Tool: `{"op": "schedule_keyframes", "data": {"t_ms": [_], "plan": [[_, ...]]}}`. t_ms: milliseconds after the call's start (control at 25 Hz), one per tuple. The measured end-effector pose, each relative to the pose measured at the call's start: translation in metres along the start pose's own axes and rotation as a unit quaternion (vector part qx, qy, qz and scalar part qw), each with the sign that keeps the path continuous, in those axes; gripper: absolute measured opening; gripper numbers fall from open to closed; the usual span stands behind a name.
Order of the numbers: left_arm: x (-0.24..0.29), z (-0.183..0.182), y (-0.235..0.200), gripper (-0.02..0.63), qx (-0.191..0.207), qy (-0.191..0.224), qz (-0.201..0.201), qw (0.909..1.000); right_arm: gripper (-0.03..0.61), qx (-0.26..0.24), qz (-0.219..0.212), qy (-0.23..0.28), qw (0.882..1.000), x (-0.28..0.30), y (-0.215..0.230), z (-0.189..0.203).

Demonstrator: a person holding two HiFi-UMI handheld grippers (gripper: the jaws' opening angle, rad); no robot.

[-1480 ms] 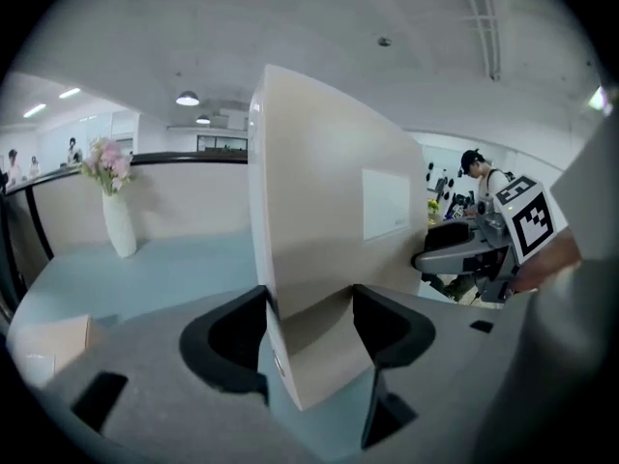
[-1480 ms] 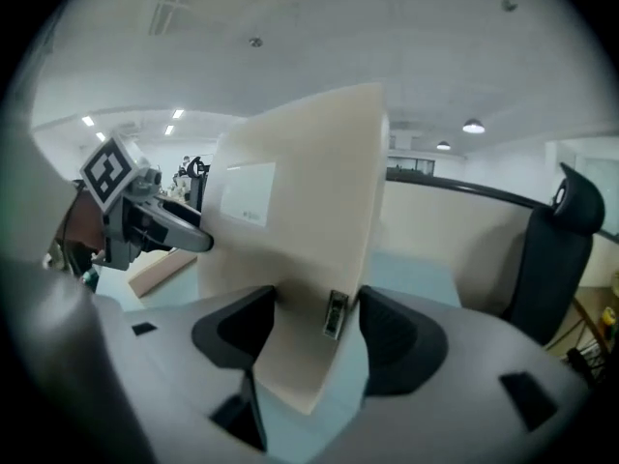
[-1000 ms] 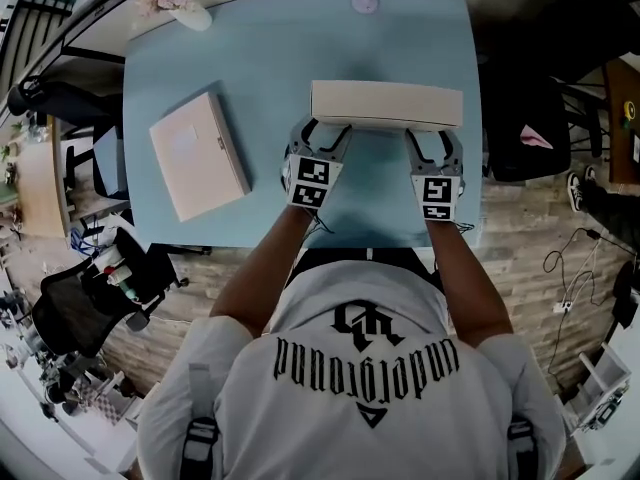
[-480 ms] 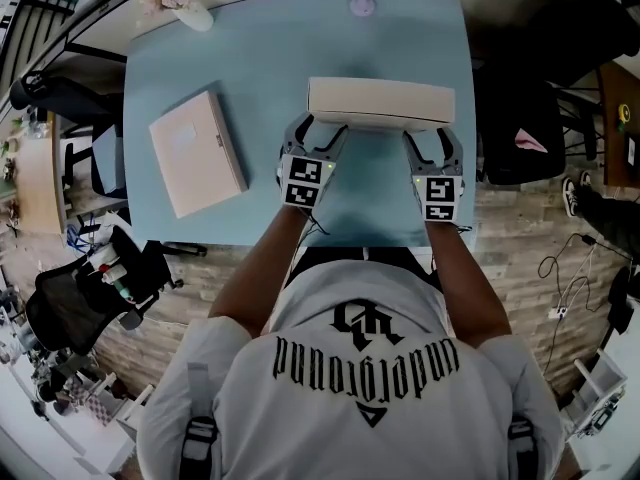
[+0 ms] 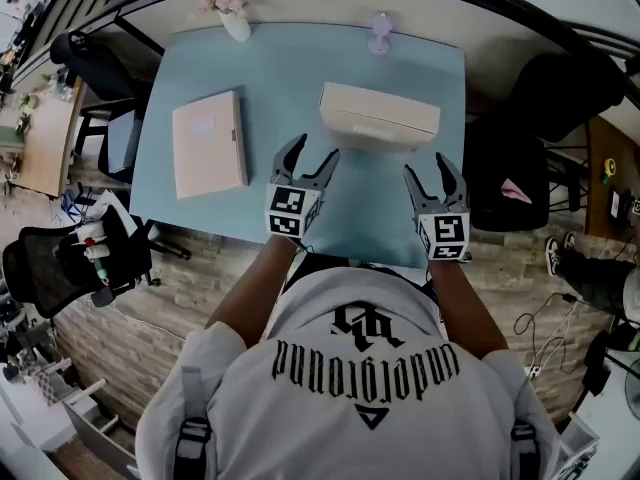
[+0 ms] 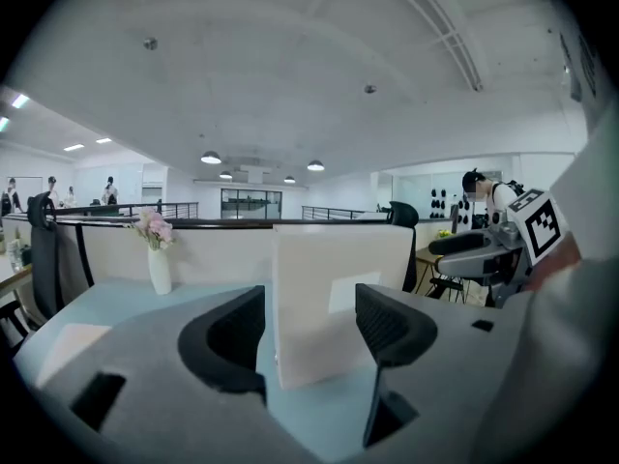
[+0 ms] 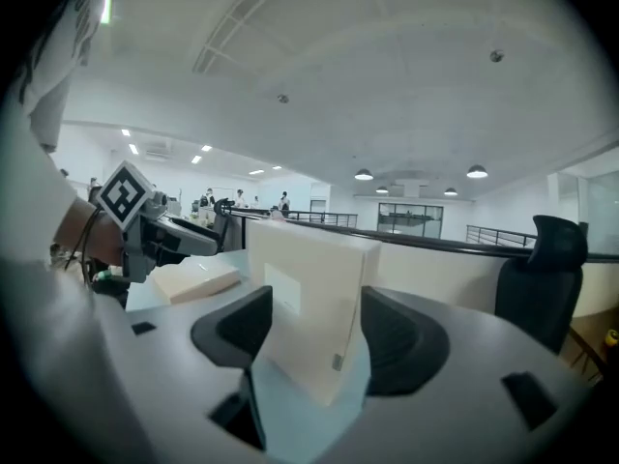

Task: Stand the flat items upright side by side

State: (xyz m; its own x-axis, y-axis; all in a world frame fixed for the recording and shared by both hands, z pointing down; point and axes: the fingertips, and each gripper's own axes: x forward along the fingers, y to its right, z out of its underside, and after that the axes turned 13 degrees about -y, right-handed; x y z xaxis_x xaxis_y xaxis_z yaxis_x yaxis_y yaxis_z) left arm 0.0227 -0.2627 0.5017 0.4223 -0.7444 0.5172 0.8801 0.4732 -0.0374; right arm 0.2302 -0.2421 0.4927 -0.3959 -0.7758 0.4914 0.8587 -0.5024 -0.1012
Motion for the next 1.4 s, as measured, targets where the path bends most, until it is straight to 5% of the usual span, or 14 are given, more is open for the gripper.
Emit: {"op": "schedule_keyframes", "data": {"t_ms": [400, 680, 1080, 1400], "plan": [[-0.114, 0.01, 0.038, 0.29, -0.039, 0.056, -0.084, 0.9941, 0.276, -0.034, -0.063, 0.045, 0.996, -0.063, -0.028, -0.009], [-0.182, 0.034, 0.028, 0.296, -0.06, 0.058, -0.16, 0.9836, 0.272, -0.068, -0.14, 0.078, 0.985, -0.064, -0.088, -0.034], [-0.257, 0.072, -0.035, 0.299, -0.084, 0.064, -0.225, 0.9685, 0.268, -0.094, -0.209, 0.091, 0.969, -0.039, -0.192, -0.066], [-0.323, 0.119, -0.154, 0.299, -0.101, 0.062, -0.232, 0.9655, 0.268, -0.105, -0.223, 0.076, 0.966, 0.016, -0.321, -0.1]]}}
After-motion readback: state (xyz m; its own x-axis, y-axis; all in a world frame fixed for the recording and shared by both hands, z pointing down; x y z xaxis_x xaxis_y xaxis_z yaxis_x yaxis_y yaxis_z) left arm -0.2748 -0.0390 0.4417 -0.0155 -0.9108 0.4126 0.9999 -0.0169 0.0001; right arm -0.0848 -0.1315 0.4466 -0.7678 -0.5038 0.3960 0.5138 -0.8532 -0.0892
